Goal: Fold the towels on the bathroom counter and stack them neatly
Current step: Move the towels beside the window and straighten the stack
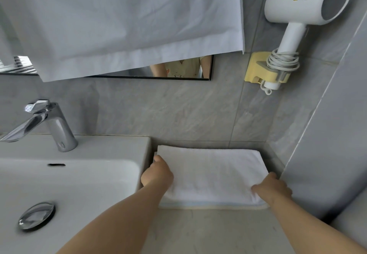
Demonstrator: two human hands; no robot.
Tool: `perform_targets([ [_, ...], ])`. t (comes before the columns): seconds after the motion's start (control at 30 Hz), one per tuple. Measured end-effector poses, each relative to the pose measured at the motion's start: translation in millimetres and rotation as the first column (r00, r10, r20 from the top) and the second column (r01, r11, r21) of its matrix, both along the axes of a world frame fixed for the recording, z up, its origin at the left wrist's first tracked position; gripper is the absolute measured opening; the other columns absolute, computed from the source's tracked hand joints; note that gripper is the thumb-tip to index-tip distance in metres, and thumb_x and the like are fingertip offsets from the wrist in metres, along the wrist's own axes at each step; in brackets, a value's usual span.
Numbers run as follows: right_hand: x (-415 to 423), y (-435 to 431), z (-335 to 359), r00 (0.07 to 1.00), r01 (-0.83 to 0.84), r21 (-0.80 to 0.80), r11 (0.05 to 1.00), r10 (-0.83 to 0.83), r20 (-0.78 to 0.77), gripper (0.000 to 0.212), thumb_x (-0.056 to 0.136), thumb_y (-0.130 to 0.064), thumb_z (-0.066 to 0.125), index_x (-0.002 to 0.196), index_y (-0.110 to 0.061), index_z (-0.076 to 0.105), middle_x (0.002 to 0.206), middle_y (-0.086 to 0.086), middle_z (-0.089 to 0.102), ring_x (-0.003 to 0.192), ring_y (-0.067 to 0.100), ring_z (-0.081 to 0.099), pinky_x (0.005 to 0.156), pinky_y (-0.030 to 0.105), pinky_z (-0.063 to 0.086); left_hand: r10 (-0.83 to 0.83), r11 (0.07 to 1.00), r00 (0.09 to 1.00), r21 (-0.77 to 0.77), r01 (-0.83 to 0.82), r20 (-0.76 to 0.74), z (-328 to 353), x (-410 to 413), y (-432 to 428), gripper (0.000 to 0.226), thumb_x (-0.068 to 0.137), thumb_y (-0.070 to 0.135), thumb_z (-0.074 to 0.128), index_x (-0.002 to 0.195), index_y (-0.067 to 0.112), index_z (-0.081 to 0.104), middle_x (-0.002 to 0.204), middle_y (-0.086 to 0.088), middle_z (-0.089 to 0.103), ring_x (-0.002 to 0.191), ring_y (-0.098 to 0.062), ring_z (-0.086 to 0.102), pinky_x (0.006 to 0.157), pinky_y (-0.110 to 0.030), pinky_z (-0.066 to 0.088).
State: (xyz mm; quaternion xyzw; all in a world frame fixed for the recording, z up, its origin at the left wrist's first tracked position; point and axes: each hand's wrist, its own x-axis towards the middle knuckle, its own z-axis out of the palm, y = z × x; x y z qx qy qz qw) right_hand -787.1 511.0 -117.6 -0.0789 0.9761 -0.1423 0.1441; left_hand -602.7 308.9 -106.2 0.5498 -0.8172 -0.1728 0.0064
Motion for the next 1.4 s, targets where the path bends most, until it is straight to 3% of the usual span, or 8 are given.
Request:
perform_targets([
  [0.17, -2.8, -1.6, -0.7, 0.997, 0.028, -0.126, 0.992, -0.019, 0.074, 0.049, 0.085, -0.02, 0.059, 0.124, -0.001, 0.038, 0.121, 0.018, 0.054, 0.105, 0.035, 0.055, 0.078, 0.032, 0.045, 0.01, 0.994, 0.998, 0.112, -0.003, -0.06, 4.5, 0.2, -5.7, 0.033, 0.091, 0.022, 0.043, 0.12, 0.007, 0.049, 0.12, -0.008, 0.057, 0.109, -0.027, 0.055, 0.084, -0.031, 0.046],
  [0.3, -9.1, -2.5, 2.0, 0.999, 0.0, -0.259, 0.966, 0.01, 0.037, 0.022, 0.088, -0.011, 0.051, 0.107, 0.0, 0.045, 0.1, 0.015, 0.052, 0.086, 0.031, 0.048, 0.07, 0.031, 0.039, -0.023, 0.992, 0.999, 0.123, 0.02, 0.025, -0.5, -2.3, -1.7, 0.041, 0.093, 0.018, 0.038, 0.132, 0.007, 0.039, 0.137, -0.013, 0.035, 0.125, -0.031, 0.038, 0.101, -0.036, 0.036],
  [0.57, -0.7, -16.6, 8.4, 0.994, -0.102, -0.345, 0.933, 0.106, -0.005, 0.021, 0.084, -0.005, 0.053, 0.1, -0.007, 0.038, 0.092, 0.006, 0.048, 0.084, 0.026, 0.048, 0.065, 0.029, 0.038, -0.051, 0.976, 0.997, 0.216, 0.037, 0.061, 5.3, -8.1, -9.9, 0.036, 0.092, 0.014, 0.037, 0.124, 0.005, 0.048, 0.128, -0.013, 0.05, 0.118, -0.029, 0.05, 0.097, -0.033, 0.043],
  [0.67, -2.2, -21.8, 13.6, 0.995, -0.079, -0.4, 0.913, 0.095, 0.02, 0.024, 0.083, -0.006, 0.053, 0.102, -0.005, 0.039, 0.08, 0.003, 0.047, 0.075, 0.022, 0.048, 0.053, 0.027, 0.033, -0.052, 0.973, 0.998, 0.225, 0.042, 0.037, 12.0, -8.2, -15.5, 0.032, 0.092, 0.017, 0.039, 0.12, 0.008, 0.052, 0.105, -0.006, 0.057, 0.11, -0.025, 0.056, 0.08, -0.029, 0.045],
  [0.8, -5.2, -23.0, 15.0, 0.998, -0.024, -0.46, 0.888, 0.044, 0.033, 0.031, 0.082, -0.01, 0.057, 0.101, -0.005, 0.032, 0.079, 0.004, 0.046, 0.071, 0.021, 0.049, 0.065, 0.033, 0.042, 0.058, 0.973, 0.997, 0.228, -0.043, -0.059, 19.0, -7.7, -16.6, 0.053, 0.092, 0.022, 0.041, 0.141, 0.008, 0.026, 0.13, -0.009, 0.048, 0.115, -0.027, 0.052, 0.088, -0.033, 0.045],
  [1.0, -11.6, -14.2, 4.3, 0.996, 0.001, -0.364, 0.931, 0.031, 0.083, 0.039, 0.09, -0.043, 0.053, 0.099, -0.007, 0.042, 0.095, 0.005, 0.052, 0.088, 0.027, 0.053, 0.08, 0.038, 0.047, 0.189, 0.95, 0.954, 0.287, -0.118, -0.231, 22.1, -7.7, -20.3, 0.046, 0.091, 0.034, 0.043, 0.127, 0.006, 0.039, 0.121, -0.01, 0.055, 0.108, -0.029, 0.055, 0.089, -0.034, 0.045],
  [1.2, -24.3, -13.4, 4.8, 0.997, -0.023, -0.253, 0.967, 0.042, 0.071, 0.015, 0.087, -0.008, 0.048, 0.072, -0.007, 0.045, 0.078, 0.008, 0.051, 0.068, 0.022, 0.049, 0.057, 0.027, 0.038, 0.052, 0.958, 0.98, 0.286, 0.006, -0.192, 25.3, -5.5, -26.7, 0.035, 0.095, 0.02, 0.035, 0.125, 0.01, 0.05, 0.119, -0.01, 0.057, 0.107, -0.027, 0.053, 0.086, -0.032, 0.042],
  [1.4, -9.1, -25.8, 13.1, 1.0, -0.001, -0.365, 0.931, 0.007, 0.015, 0.031, 0.08, -0.011, 0.061, 0.102, -0.001, 0.041, 0.088, 0.01, 0.049, 0.084, 0.031, 0.052, 0.068, 0.032, 0.043, 0.182, 0.916, 0.906, 0.4, -0.015, -0.383, 25.1, -3.7, -23.1, 0.039, 0.087, 0.024, 0.051, 0.123, 0.007, 0.05, 0.091, -0.003, 0.052, 0.087, -0.023, 0.048, 0.075, -0.028, 0.038],
])
